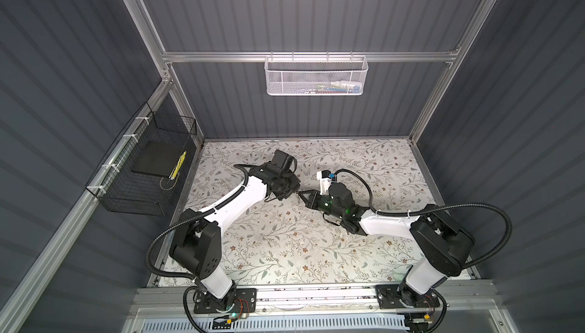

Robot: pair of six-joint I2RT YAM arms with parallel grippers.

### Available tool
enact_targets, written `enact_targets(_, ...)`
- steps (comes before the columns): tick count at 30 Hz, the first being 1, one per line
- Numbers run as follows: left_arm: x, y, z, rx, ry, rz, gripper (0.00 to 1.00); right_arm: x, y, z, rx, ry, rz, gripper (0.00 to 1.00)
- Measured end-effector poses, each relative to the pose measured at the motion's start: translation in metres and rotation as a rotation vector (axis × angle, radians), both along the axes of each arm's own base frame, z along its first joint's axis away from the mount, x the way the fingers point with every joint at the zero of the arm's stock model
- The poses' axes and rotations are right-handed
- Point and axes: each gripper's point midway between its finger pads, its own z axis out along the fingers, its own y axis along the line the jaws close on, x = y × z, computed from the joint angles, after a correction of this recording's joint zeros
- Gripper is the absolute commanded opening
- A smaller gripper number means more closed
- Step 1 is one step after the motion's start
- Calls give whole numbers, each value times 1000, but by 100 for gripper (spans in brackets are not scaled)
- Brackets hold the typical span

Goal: Unlock with the key

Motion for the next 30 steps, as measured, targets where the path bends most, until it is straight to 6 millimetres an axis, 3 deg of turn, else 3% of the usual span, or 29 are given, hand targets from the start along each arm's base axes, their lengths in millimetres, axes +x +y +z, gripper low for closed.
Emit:
enact_targets(10,11,-1,6,-8,-51,17,0,13,1,6,-1,0,-15,0)
enact_targets(30,12,-2,7,-11,-59,18,2,14,-2,5,4,5,-15,2)
